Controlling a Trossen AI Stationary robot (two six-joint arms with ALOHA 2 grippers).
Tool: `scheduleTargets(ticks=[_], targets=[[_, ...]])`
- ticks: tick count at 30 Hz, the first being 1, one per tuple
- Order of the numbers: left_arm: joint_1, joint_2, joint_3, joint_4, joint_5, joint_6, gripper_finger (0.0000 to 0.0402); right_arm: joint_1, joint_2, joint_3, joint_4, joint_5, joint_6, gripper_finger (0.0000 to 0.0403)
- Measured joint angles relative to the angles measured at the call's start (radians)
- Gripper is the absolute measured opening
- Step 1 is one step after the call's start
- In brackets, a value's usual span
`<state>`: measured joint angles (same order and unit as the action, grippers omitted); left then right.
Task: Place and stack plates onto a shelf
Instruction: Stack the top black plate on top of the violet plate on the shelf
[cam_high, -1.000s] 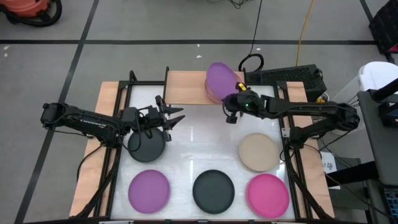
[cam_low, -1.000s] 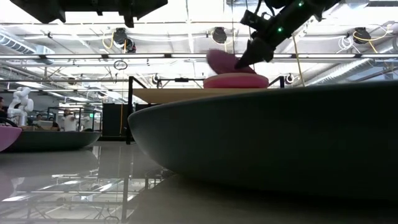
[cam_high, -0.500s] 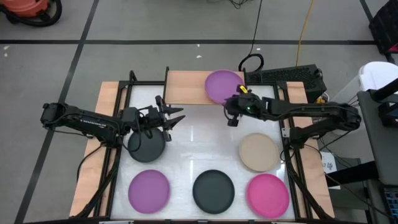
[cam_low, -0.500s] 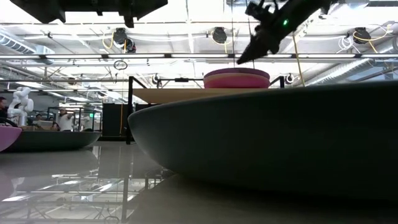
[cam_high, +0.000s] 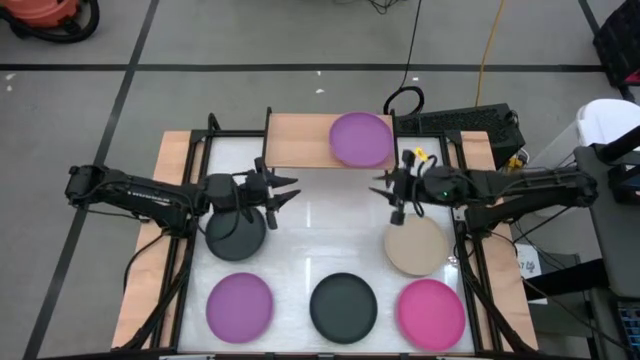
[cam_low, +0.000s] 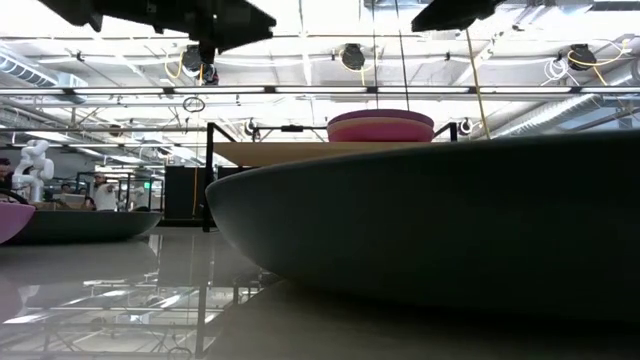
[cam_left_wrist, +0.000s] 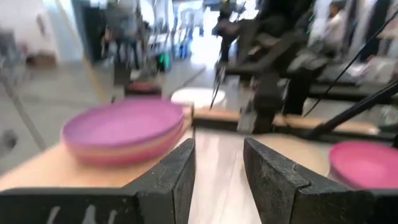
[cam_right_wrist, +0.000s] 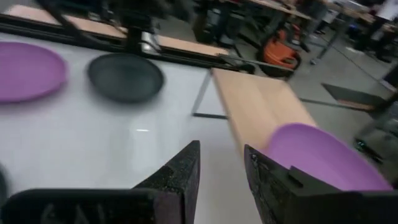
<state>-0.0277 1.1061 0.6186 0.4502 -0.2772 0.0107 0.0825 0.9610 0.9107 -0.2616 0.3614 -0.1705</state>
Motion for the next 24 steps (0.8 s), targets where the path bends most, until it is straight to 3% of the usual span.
scheduleTargets(ticks=[9,19,24], targets=[[-0.010,0.000,0.080,-0.412,-0.046,-0.227,0.0143,0.125,-0.042,-0.124,0.059,0.012,0.051,0.0109],[-0.062,0.000,0.080,-0.822,-0.046,-0.525,0.0143,0.276,-0.138,-0.194,0.040,0.266,0.091,0.0109],[-0.069,0.000,0.080,-0.956,-0.046,-0.625,0.0143,0.333,-0.209,-0.194,0.044,0.299,0.083,0.0109]])
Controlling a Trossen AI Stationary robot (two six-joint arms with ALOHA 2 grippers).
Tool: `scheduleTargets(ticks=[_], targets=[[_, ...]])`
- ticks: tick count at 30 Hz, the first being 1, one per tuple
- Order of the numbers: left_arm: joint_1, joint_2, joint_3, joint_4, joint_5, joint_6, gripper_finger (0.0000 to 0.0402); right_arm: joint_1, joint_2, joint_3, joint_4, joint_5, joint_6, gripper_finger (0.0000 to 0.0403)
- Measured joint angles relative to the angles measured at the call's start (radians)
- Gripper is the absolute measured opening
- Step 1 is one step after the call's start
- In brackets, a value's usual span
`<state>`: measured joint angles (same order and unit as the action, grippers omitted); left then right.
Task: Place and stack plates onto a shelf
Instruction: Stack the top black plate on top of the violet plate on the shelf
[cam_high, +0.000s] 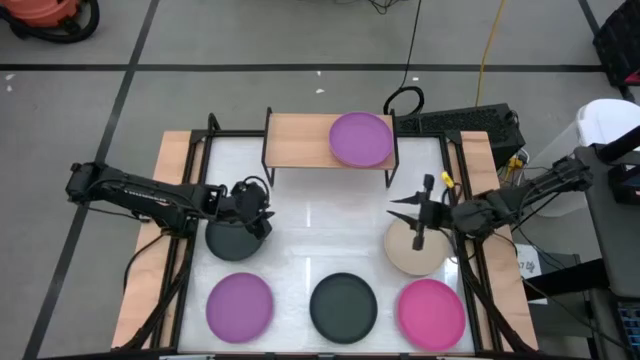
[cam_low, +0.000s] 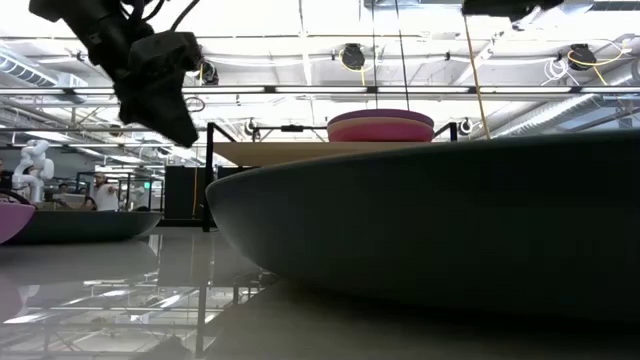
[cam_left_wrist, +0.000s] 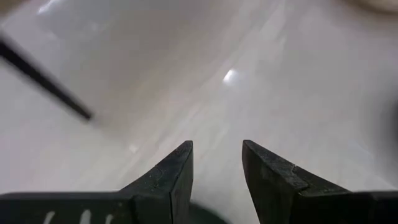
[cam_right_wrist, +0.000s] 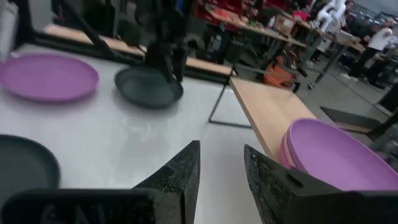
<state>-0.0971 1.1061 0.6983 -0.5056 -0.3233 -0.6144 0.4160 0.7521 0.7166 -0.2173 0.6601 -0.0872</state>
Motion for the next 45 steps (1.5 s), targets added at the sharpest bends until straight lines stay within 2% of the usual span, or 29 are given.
scheduleTargets(ticks=[6,11,23,33,38,45], targets=[[0.000,0.022,0.000,-0.054,0.004,-0.125,0.0143,0.039,-0.026,-0.005,0.010,0.026,0.000,0.0109],[0.000,0.105,0.001,-0.075,0.019,-0.115,0.0143,0.060,-0.040,-0.055,0.067,0.101,-0.030,0.0109],[0.070,0.226,0.001,-0.098,0.089,-0.159,0.0143,0.070,-0.212,-0.187,0.255,0.100,-0.081,0.0109],[0.123,0.232,0.001,-0.132,0.092,-0.258,0.0143,0.071,-0.272,-0.217,0.259,0.099,-0.081,0.0109],[0.159,0.230,0.001,-0.181,0.090,-0.137,0.0143,0.071,-0.272,-0.217,0.259,0.099,-0.082,0.0109],[0.223,0.225,0.058,-0.294,0.138,0.216,0.0143,0.071,-0.272,-0.217,0.258,0.099,-0.082,0.0109]])
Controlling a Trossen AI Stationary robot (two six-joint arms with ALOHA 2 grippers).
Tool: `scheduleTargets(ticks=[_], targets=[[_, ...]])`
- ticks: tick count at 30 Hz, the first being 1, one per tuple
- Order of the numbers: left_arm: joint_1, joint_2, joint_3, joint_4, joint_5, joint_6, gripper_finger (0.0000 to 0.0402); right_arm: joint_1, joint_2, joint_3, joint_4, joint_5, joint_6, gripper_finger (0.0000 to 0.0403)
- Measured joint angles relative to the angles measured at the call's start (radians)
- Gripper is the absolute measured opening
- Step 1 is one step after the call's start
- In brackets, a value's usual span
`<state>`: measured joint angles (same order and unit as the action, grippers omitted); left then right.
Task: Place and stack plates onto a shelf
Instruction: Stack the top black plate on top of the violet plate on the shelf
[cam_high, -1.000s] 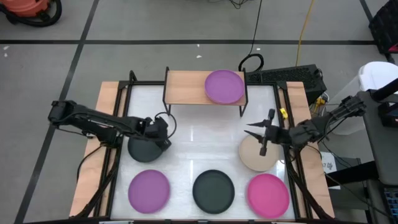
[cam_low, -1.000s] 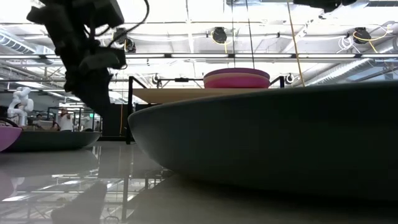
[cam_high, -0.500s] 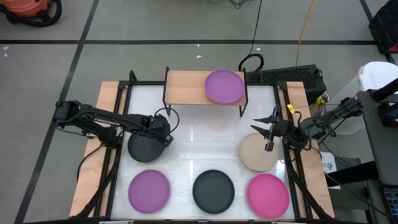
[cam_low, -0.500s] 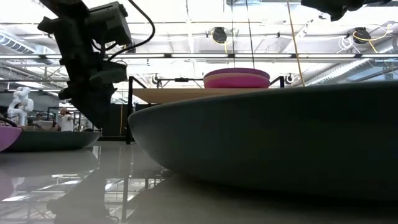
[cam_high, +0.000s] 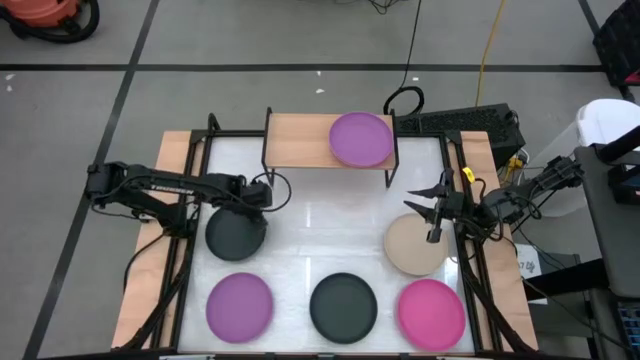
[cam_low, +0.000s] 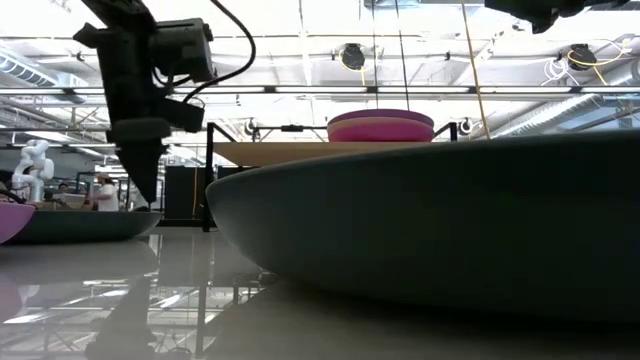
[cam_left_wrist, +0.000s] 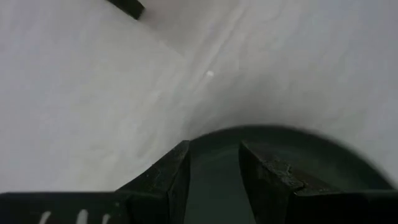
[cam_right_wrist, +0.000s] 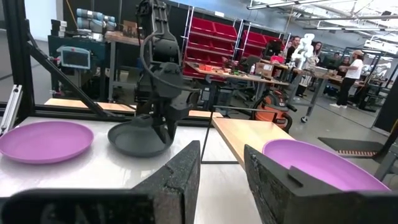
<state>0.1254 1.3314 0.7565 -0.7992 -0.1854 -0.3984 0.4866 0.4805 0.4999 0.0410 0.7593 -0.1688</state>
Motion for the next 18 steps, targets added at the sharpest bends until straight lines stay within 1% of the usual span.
scheduleTargets(ticks=[3,8,11,18], targets=[[0.036,0.000,0.031,-0.036,0.014,0.098,0.0143,0.000,0.000,0.000,0.000,0.000,0.003,0.0109],[0.114,0.000,0.038,-0.060,0.151,0.285,0.0143,0.000,0.000,0.000,-0.006,0.000,0.007,0.0109],[0.181,0.000,0.038,-0.092,0.197,0.362,0.0143,0.000,0.000,0.000,-0.008,0.000,0.007,0.0109],[0.333,-0.002,0.038,-0.130,0.237,0.494,0.0143,0.000,0.000,0.000,-0.008,0.000,0.007,0.0109]])
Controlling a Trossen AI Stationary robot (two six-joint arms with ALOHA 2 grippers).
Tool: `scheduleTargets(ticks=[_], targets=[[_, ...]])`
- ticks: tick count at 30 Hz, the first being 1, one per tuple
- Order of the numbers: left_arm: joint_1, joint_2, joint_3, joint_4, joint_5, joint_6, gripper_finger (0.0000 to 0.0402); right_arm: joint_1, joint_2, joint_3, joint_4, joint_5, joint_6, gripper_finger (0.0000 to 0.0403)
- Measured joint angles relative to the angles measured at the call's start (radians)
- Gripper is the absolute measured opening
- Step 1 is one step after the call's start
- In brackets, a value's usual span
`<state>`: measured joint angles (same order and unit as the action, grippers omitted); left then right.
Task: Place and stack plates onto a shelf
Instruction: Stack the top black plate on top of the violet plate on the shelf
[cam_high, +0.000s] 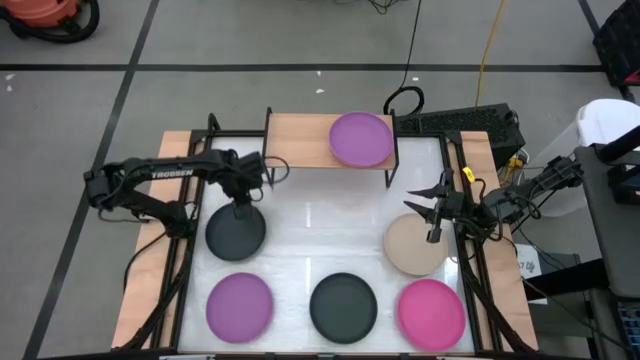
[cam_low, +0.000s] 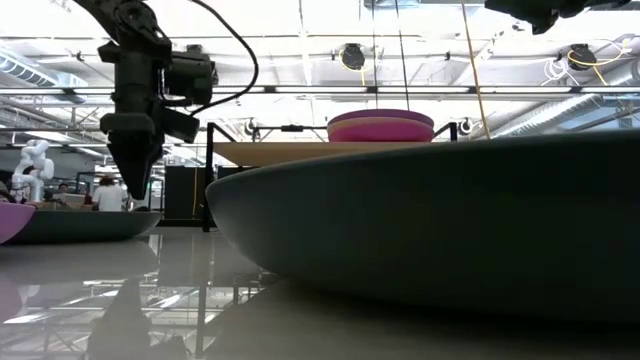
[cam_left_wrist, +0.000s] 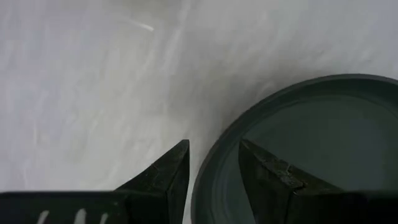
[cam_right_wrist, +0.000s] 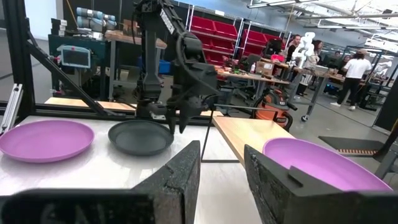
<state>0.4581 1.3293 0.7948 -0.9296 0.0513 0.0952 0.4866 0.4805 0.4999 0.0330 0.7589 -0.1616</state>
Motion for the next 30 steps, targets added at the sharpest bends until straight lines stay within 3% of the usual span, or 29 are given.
scheduleTargets(ticks=[8,16,30], targets=[[0.087,0.000,-0.005,0.007,0.044,0.076,0.0143,0.000,0.000,0.000,0.000,0.000,0.000,0.0109],[0.087,0.006,-0.070,0.076,0.077,0.108,0.0143,0.000,0.000,0.000,0.000,0.000,0.000,0.0109],[0.087,0.045,-0.070,0.113,0.082,0.119,0.0143,0.000,0.000,0.000,0.000,0.000,0.004,0.0109]])
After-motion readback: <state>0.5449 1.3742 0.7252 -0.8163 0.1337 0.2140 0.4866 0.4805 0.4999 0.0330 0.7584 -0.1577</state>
